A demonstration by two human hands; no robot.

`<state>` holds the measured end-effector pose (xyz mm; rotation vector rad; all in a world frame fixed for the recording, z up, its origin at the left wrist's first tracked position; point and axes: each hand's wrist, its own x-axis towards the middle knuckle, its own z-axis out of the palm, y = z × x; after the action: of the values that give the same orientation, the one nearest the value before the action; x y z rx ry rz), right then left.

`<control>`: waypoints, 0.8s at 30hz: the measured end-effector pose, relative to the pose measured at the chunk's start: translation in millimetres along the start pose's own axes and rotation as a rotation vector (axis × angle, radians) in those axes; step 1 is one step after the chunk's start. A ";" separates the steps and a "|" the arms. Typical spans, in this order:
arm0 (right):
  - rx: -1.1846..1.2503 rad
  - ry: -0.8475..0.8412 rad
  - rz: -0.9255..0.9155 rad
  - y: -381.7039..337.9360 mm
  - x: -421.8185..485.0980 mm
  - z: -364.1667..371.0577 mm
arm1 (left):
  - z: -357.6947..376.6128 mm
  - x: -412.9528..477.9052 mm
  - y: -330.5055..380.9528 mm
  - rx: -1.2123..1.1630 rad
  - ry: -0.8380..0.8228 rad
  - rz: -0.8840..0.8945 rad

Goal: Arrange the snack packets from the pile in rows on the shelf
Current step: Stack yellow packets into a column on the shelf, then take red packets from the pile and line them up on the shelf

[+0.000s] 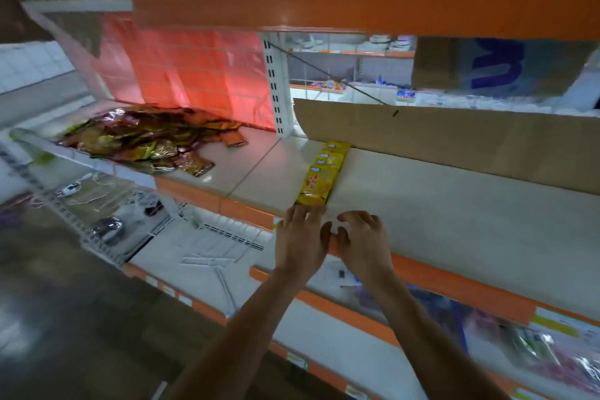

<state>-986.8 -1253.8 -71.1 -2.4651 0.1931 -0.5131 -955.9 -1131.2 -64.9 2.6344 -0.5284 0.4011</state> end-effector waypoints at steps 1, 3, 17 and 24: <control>0.002 -0.014 -0.011 -11.5 1.9 11.2 | -5.9 -1.0 -13.3 0.007 -0.017 -0.037; 0.003 -0.036 -0.043 -32.4 7.2 31.3 | -14.6 -2.9 -38.7 0.011 -0.010 -0.087; 0.005 -0.183 -0.215 -133.5 124.9 155.5 | -58.9 78.0 -195.8 0.116 -0.008 -0.376; -0.066 -0.253 -0.226 -149.8 188.3 200.2 | -58.3 126.9 -247.4 0.156 -0.078 -0.525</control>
<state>-731.0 -1073.5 -71.2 -2.6028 -0.1747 -0.2864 -750.5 -935.2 -54.7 2.8082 0.1876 0.1781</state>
